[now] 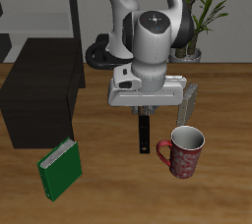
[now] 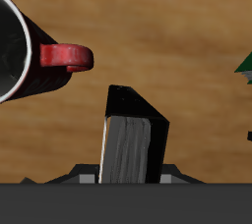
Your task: Place the black book flat on top of the shelf
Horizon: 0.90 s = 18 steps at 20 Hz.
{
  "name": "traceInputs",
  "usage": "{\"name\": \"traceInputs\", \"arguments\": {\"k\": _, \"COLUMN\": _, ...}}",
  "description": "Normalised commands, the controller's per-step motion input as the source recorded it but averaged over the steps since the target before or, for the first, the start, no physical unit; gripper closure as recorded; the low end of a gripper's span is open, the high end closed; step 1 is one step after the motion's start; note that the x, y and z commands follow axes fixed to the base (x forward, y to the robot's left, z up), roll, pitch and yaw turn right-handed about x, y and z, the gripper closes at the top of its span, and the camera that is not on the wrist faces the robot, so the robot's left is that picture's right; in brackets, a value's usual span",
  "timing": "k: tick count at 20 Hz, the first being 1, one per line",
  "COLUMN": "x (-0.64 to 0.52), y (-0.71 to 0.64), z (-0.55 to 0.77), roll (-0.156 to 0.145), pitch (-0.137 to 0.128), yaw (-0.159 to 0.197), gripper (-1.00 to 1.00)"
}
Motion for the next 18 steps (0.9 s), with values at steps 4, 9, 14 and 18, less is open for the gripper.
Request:
{"name": "traceInputs", "arguments": {"k": 4, "x": -0.25, "y": -0.21, "z": 0.60, "roll": -0.064, "pitch": -0.043, "yaw": 0.050, "gripper": 1.00}}
{"name": "traceInputs", "arguments": {"k": 9, "x": -0.29, "y": -0.19, "z": 0.73, "roll": -0.045, "pitch": -0.064, "yaw": 0.081, "gripper": 1.00}}
{"name": "traceInputs", "arguments": {"k": 14, "x": -0.21, "y": -0.24, "z": 0.58, "roll": -0.109, "pitch": -0.010, "yaw": 0.082, "gripper": 1.00}}
{"name": "traceInputs", "arguments": {"k": 18, "x": -0.23, "y": -0.21, "z": 0.57, "roll": -0.093, "pitch": -0.038, "yaw": 0.075, "gripper": 1.00}}
